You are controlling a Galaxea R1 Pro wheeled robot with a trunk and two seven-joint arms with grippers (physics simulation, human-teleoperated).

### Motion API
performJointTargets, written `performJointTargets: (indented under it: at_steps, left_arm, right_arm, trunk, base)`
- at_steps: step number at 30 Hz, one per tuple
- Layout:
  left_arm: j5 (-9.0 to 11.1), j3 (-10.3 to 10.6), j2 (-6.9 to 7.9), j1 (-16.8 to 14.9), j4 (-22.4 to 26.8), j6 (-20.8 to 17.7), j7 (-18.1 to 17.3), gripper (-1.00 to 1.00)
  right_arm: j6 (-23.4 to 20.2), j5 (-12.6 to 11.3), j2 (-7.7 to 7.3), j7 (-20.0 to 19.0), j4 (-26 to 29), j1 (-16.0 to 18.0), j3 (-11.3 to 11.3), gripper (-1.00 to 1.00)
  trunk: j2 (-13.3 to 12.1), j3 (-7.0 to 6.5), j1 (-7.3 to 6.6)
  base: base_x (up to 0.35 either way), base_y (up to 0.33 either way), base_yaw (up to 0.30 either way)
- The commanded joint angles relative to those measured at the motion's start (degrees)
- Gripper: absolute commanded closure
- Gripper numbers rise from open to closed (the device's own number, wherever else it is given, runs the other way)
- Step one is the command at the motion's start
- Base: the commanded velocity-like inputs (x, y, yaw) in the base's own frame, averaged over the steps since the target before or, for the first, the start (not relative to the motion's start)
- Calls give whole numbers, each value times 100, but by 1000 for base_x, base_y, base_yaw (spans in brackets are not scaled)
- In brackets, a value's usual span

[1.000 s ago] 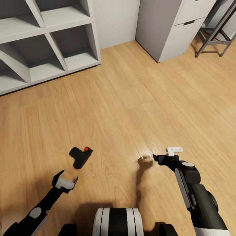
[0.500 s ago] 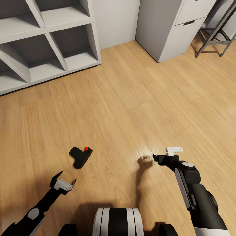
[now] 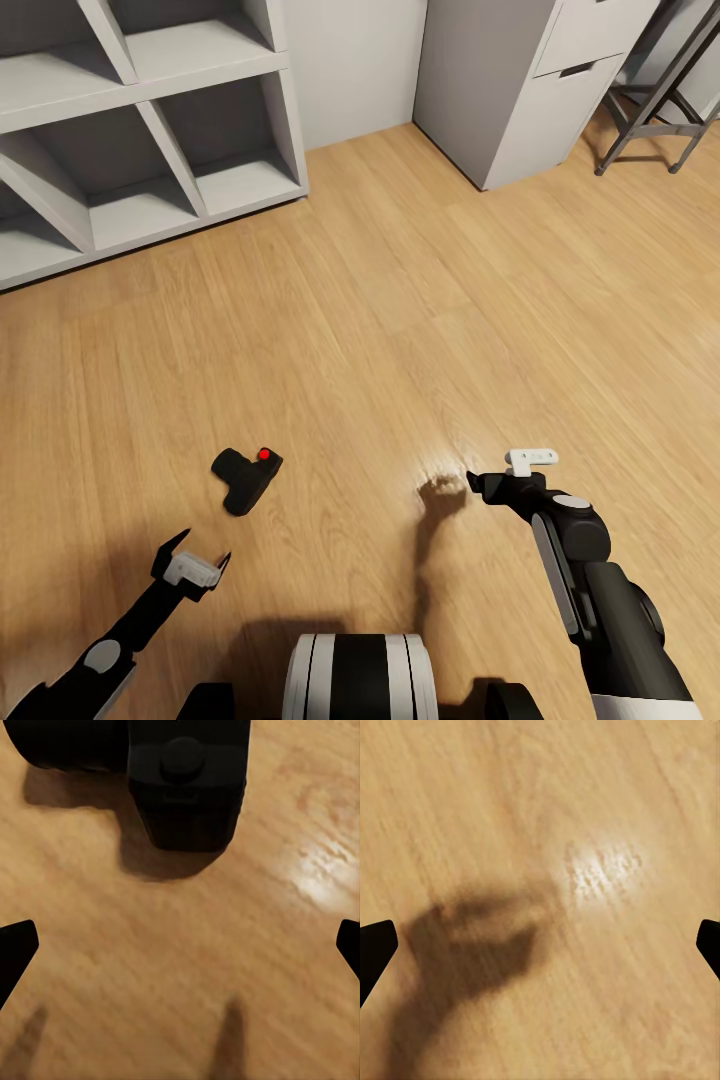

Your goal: Attach the digital camera to the camera tripod in the bedroom.

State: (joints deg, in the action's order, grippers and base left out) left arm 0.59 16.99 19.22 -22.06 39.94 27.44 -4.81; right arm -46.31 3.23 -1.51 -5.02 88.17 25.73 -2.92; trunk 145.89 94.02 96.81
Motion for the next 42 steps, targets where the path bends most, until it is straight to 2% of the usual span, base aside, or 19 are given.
performJointTargets:
  at_steps: [1, 7, 15, 20, 23, 25, 28, 32, 34, 42]
  left_arm:
    - [6, 15, 4, -4, -1, 18, -2, -100]
    - [3, 15, -3, -21, 4, 16, -2, -100]
    - [26, 15, -72, -396, -16, -21, -2, -100]
    - [29, 15, -75, -452, -66, -27, -2, -100]
    - [29, 15, -80, -519, -136, -28, -2, -100]
    - [23, 20, -89, -687, -309, -28, -2, -100]
    - [3, 22, -140, -785, -470, -29, -2, -100]
    - [2, 30, -308, -861, -593, -29, -2, -100]
    - [3, 31, -347, -881, -613, -29, -2, -100]
    - [3, 33, -404, -943, -695, -29, -2, -100]
  right_arm:
    - [-27, 42, 1, -52, 7, 2, -7, -100]
    - [-27, 50, 2, -52, 4, 2, -7, -100]
    - [-27, 52, -5, -52, 4, 2, -14, -100]
    - [-27, 54, -8, -52, 3, 2, -11, -100]
    - [-27, 53, -7, -52, 1, 2, -11, -100]
    - [-27, 54, -9, -52, 2, 2, -14, -100]
    - [-27, 55, -15, -52, 2, 2, -15, -100]
    - [-27, 58, -20, -52, 4, 2, -16, -100]
    - [-27, 61, -22, -52, 5, 2, -16, -100]
    - [-27, 64, -24, -52, 6, 2, -16, -100]
  trunk:
    - [1, 3, -1]
    - [1, 3, -1]
    - [1, 3, -1]
    - [1, 3, -1]
    - [1, 3, -1]
    - [1, 3, -1]
    - [1, 3, -1]
    - [1, 3, -1]
    - [1, 3, -1]
    - [1, 3, -1]
  base:
    - [0, 0, 0]
    - [0, 0, 0]
    - [0, 0, 0]
    - [0, 0, 0]
    - [0, 0, 0]
    - [0, 0, 0]
    - [0, 0, 0]
    - [0, 0, 0]
    - [0, 0, 0]
    - [0, 0, 0]
